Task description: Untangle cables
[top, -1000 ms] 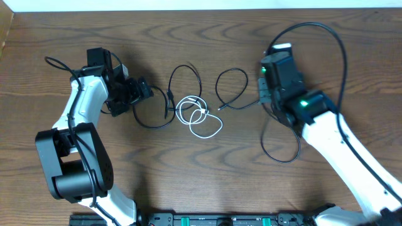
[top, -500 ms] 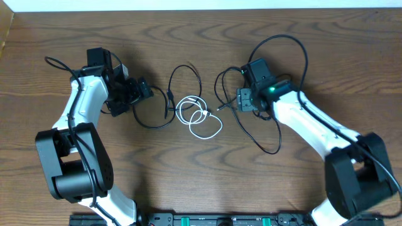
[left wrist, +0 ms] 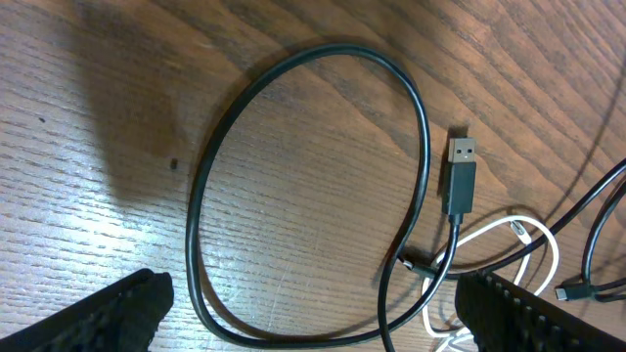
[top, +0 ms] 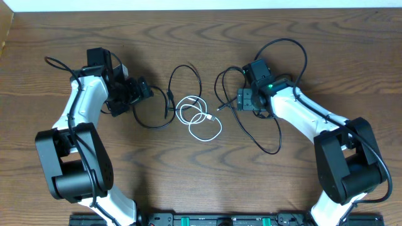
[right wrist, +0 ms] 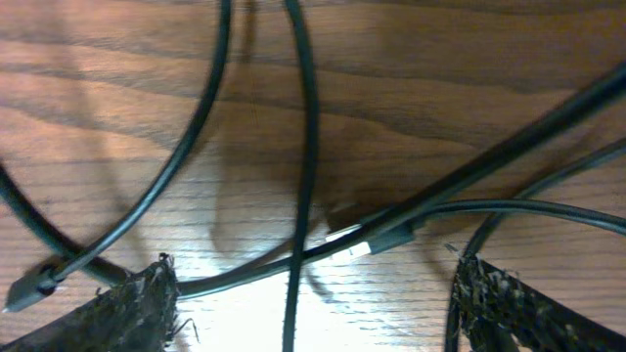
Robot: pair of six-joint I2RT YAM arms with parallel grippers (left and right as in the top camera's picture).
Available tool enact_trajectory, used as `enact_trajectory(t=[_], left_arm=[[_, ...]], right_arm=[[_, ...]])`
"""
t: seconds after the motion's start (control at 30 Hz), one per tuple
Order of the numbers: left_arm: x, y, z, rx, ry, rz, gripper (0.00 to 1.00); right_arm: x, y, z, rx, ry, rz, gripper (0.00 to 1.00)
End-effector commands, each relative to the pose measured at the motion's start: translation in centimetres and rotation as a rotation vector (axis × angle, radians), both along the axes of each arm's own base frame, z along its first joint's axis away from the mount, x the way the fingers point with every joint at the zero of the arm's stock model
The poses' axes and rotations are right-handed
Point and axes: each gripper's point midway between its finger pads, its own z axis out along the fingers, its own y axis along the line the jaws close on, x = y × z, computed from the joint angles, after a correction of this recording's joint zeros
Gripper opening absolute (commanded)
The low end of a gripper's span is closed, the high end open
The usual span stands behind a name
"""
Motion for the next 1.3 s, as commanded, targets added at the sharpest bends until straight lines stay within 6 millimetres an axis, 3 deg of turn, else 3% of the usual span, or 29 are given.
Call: enact_trajectory(t=[0.0, 0.17, 0.2, 0.27, 0.33, 0.47, 0.6, 1.0, 1.27], left_arm=[[-0.3, 0.1, -0.1, 0.007, 0.008, 0.006, 0.98], [-0.3, 0.1, -0.1, 0.008, 0.007, 0.006, 0.98], [-0.3, 0.1, -0.1, 0.008, 0.007, 0.006, 0.98], [-0.3, 0.1, -0.1, 0.008, 0.007, 0.006, 0.98], [-0.3, 0.1, -0.1, 0.008, 0.007, 0.006, 0.98], [-0.3, 0.0, -0.1, 0.007, 0.007, 0.007, 0.98], [-0.3, 0.1, -0.1, 0.006, 0.009, 0.013, 0.98], [-0.3, 0.1, -0.1, 0.006, 0.009, 0.013, 0.98], [-0.3, 0.1, -0.1, 0.006, 0.009, 0.013, 0.98]], right_arm=[[0.2, 0.3, 0.0, 0.032, 0.001, -0.022, 0.99], [-0.8, 4.2, 0.2, 0.202, 0.051, 0.062, 0.99], [-0.7, 4.4, 0.3, 0.208, 0.043, 0.067, 0.96], [-0.1, 4.7, 0.6, 0.214, 0.017, 0.065, 0.8], [0.0, 4.6, 0.6, 0.234, 0.021, -0.009, 0.75], [-0.4, 3.0, 0.0, 0.242, 0.059, -0.269, 0.83], [-1.2, 0.9, -0.5, 0.201, 0.076, -0.494, 0.8], [-0.2, 0.6, -1.0, 0.241, 0.019, -0.704, 0.79], [1.6, 0.1, -0.9, 0.22, -0.085, -0.723, 0.81]])
